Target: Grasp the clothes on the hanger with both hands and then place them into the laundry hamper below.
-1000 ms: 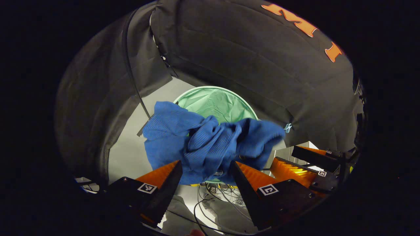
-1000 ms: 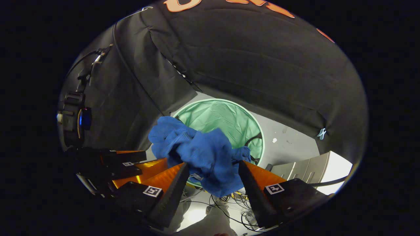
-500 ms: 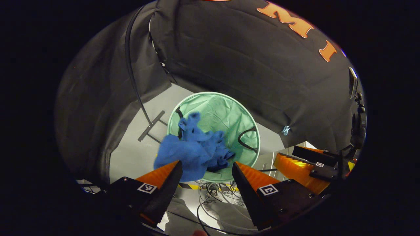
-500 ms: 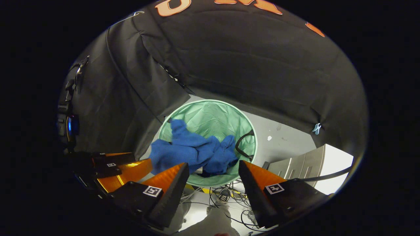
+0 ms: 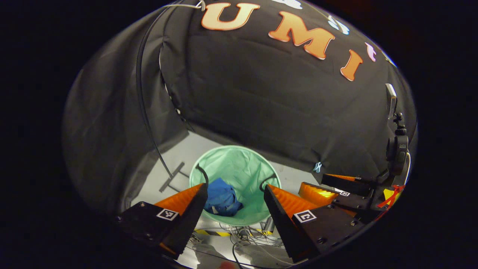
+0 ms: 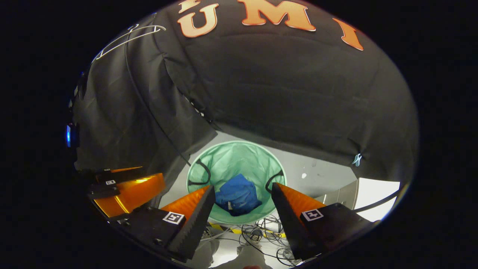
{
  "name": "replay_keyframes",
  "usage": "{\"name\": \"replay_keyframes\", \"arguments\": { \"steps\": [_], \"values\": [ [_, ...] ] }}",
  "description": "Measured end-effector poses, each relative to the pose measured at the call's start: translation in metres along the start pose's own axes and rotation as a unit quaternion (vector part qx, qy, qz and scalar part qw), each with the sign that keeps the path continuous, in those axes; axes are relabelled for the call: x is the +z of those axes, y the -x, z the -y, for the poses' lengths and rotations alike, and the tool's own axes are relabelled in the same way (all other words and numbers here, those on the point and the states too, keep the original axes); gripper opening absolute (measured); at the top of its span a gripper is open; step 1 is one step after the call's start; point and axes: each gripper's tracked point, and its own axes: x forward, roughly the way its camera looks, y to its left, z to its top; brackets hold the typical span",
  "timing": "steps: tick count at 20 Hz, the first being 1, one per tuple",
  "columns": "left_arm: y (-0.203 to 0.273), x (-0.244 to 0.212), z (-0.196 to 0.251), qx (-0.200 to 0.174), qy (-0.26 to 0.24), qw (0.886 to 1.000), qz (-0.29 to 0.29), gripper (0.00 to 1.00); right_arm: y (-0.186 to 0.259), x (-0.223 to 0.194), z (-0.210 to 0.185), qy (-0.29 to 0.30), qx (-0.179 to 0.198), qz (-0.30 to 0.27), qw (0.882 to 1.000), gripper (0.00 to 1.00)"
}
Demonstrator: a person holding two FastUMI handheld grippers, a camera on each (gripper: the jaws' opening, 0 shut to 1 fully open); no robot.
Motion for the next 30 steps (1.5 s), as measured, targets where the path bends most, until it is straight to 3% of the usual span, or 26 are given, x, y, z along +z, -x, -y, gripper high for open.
{"name": "replay_keyframes", "arguments": {
  "steps": [3, 4, 7, 11, 14, 15, 16, 18, 19, 21, 27, 30],
  "values": [
    [0.01, 0.031, 0.0, 0.022, -0.001, 0.997, 0.071, 0.97, 0.031, 0.043, 0.003, 0.016, 0.018, 0.053, 0.998, 0.99],
    [0.014, 0.042, 0.001, 0.031, 0.003, 0.995, 0.094, 0.93, 0.044, 0.065, 0.003, 0.027, 0.024, 0.078, 0.996, 0.99],
    [0.023, 0.072, 0.002, 0.058, 0.022, 0.986, 0.156, 0.96, 0.086, 0.122, 0.009, 0.053, 0.041, 0.154, 0.986, 0.99],
    [0.04, 0.117, -0.001, 0.095, 0.032, 0.963, 0.249, 0.96, 0.154, 0.177, 0.011, 0.05, 0.073, 0.227, 0.97, 0.98],
    [0.047, 0.153, -0.008, 0.11, 0.018, 0.943, 0.313, 0.95, 0.201, 0.2, 0.02, 0.031, 0.069, 0.28, 0.957, 0.98],
    [0.054, 0.158, -0.01, 0.113, 0.008, 0.938, 0.327, 0.99, 0.219, 0.205, 0.023, 0.022, 0.066, 0.299, 0.952, 0.98],
    [0.058, 0.165, -0.013, 0.119, -0.002, 0.932, 0.342, 0.92, 0.237, 0.214, 0.025, 0.01, 0.062, 0.317, 0.946, 0.98],
    [0.08, 0.178, -0.023, 0.143, -0.021, 0.92, 0.364, 0.95, 0.261, 0.222, 0.023, -0.01, 0.055, 0.344, 0.937, 1.0],
    [0.089, 0.181, -0.028, 0.151, -0.028, 0.914, 0.374, 0.95, 0.271, 0.223, 0.023, -0.017, 0.052, 0.356, 0.933, 0.89],
    [0.112, 0.191, -0.021, 0.147, -0.031, 0.906, 0.395, 0.94, 0.294, 0.225, 0.024, -0.02, 0.042, 0.385, 0.922, 0.89],
    [0.16, 0.178, -0.025, 0.124, -0.029, 0.9, 0.416, 0.92, 0.354, 0.209, 0.015, -0.015, 0.017, 0.421, 0.907, 0.89],
    [0.178, 0.163, -0.031, 0.115, -0.021, 0.9, 0.42, 0.92, 0.371, 0.191, 0.005, -0.016, 0.012, 0.425, 0.905, 0.98]
  ]
}}
